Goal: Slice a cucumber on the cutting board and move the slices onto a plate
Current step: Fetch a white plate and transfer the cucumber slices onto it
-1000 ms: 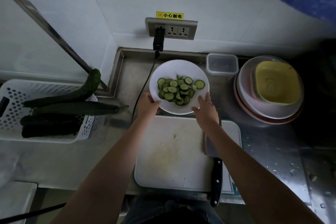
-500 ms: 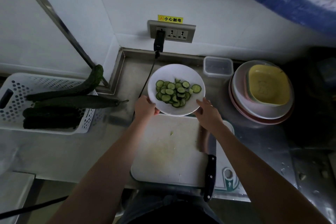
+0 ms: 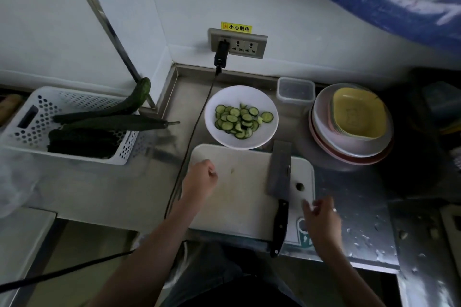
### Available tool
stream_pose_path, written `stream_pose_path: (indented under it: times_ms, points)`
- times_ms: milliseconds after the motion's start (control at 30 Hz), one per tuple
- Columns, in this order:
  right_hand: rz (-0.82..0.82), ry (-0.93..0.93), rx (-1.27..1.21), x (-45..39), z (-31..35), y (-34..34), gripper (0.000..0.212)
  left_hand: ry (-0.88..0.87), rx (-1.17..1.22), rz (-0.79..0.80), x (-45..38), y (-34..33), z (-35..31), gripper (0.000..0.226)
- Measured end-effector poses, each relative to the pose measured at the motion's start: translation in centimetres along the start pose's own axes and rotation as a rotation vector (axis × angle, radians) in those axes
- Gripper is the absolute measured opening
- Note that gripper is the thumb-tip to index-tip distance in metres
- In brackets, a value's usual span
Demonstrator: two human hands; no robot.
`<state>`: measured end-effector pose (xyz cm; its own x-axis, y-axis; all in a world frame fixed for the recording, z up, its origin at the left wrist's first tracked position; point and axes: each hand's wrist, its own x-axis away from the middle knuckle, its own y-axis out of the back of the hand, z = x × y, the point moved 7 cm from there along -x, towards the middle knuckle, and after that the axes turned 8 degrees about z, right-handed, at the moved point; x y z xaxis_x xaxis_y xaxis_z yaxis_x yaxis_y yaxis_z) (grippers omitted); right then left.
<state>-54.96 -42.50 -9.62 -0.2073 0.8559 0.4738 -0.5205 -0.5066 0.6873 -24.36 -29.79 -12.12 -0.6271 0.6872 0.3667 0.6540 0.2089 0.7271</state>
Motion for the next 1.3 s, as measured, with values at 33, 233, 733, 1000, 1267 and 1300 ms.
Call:
stream_pose_path:
  times_ms: [33, 233, 733, 1000, 1267, 1300]
  points:
    - [0.090, -0.022, 0.080, 0.8, -0.3, -1.2, 0.029, -0.014, -0.003, -0.015, 0.8, -0.6, 0.0, 0.007]
    - [0.230, -0.077, 0.384, 2.4, 0.9, -5.4, 0.043, 0.020, -0.035, -0.081, 4.6, -1.5, 0.6, 0.033]
    - [0.188, -0.050, -0.378, 4.0, -1.3, -0.5, 0.036, 0.179, 0.101, -0.082, 6.5, -0.1, 5.8, 0.033]
    - [-0.202, 0.043, 0.081, 6.7, -3.4, 2.6, 0.032, 0.170, 0.224, -0.119, 4.6, 1.5, 6.3, 0.010]
    - [-0.187, -0.017, 0.193, 9.1, -0.9, -2.6, 0.026, 0.117, 0.164, -0.073, 4.1, 3.9, 8.3, 0.015]
    - [-0.170, -0.012, 0.212, 9.8, -0.4, -3.6, 0.027, 0.108, 0.156, -0.060, 4.1, 4.2, 8.7, 0.015]
